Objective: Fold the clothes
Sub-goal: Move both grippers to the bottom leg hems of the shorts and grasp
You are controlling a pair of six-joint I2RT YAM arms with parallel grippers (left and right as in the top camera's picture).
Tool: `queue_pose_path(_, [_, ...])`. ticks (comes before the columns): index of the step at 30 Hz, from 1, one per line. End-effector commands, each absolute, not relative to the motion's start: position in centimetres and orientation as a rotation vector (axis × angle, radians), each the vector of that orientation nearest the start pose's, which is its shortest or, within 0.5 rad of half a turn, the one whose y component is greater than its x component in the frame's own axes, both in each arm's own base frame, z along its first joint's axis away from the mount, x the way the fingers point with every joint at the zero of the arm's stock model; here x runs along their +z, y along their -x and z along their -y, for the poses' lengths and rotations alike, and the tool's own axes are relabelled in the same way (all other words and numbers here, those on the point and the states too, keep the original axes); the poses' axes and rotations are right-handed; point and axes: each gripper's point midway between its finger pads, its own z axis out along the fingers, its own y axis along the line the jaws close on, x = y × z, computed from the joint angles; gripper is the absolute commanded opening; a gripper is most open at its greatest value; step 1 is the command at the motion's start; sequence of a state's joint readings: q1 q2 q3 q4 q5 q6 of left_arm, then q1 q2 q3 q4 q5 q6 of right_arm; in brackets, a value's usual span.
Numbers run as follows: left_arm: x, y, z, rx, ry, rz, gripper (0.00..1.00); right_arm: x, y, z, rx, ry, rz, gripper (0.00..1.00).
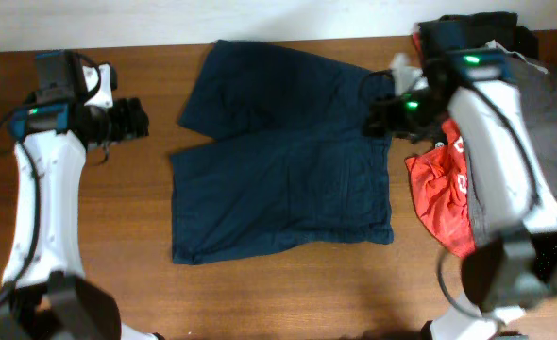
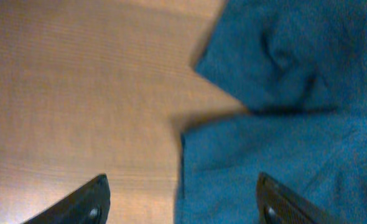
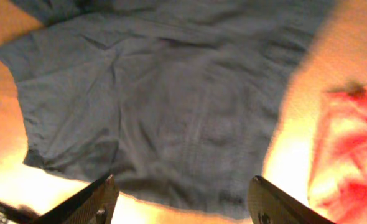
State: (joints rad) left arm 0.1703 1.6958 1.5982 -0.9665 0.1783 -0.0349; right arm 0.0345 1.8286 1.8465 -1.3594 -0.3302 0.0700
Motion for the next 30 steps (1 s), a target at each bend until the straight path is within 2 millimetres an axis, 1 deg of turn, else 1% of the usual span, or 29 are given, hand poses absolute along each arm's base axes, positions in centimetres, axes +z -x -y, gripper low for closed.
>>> queue_pose_path(1, [20.5, -39.4, -2.8, -0.249, 0.169, -2.666, 0.74, 24.1, -35.8, -4.3, 0.393, -0.164, -2.836, 0.72])
queue_pose_path(3, [20.7, -37.5, -2.2, -0.284, 0.170, -2.715, 0.74, 25.4, -34.1, -3.5, 0.354, -0.197, -2.833, 0.72])
queue_pose_path(4, [20.8, -37.0, -1.7, -0.319, 0.168, -2.727, 0.75, 25.8, -33.4, -3.3, 0.331, -0.213, -2.833, 0.72])
queue_pose_path(7, [21.3, -35.1, 0.5, -0.482, 0.155, -2.760, 0.75, 26.9, -31.0, -2.5, 0.268, -0.293, -2.844, 0.73])
queue_pose_path(8, [21.3, -34.5, 0.9, -0.506, 0.157, -2.780, 0.75, 27.1, -30.2, -2.4, 0.262, -0.311, -2.853, 0.74])
queue_pose_path(11, [20.7, -32.6, 1.5, -0.493, 0.121, -2.866, 0.75, 27.4, -28.4, -2.4, 0.265, -0.354, -2.876, 0.74])
queue_pose_path(14, [19.9, -31.0, 2.1, -0.430, 0.086, -2.952, 0.75, 27.0, -27.0, -2.3, 0.255, -0.383, -2.901, 0.74])
queue_pose_path(17, [19.0, -30.0, 2.9, -0.362, 0.092, -3.012, 0.75, 25.4, -25.5, -2.2, 0.252, -0.474, -2.924, 0.74])
queue_pose_path(20, [17.7, -29.3, 3.5, -0.298, 0.140, -3.058, 0.79, 22.6, -24.3, -2.1, 0.244, -0.566, -2.936, 0.74])
queue_pose_path(22, [16.5, -28.6, 4.0, -0.279, 0.169, -3.096, 0.79, 20.3, -23.5, -2.1, 0.247, -0.649, -2.941, 0.72])
queue_pose_path(24, [15.0, -27.9, 4.4, -0.270, 0.221, -3.127, 0.80, 17.7, -22.6, -2.1, 0.249, -0.759, -2.936, 0.66])
queue_pose_path(26, [13.6, -27.7, 4.9, -0.269, 0.249, -3.139, 0.80, 15.9, -22.2, -2.2, 0.252, -0.825, -2.929, 0.63])
queue_pose_path(28, [12.1, -27.6, 5.4, -0.268, 0.250, -3.140, 0.80, 14.3, -21.9, -2.2, 0.253, -0.835, -2.935, 0.62])
queue_pose_path(30, [10.6, -27.5, 5.7, -0.267, 0.321, -3.138, 0.80, 12.9, -21.6, -2.2, 0.249, -0.846, -2.946, 0.60])
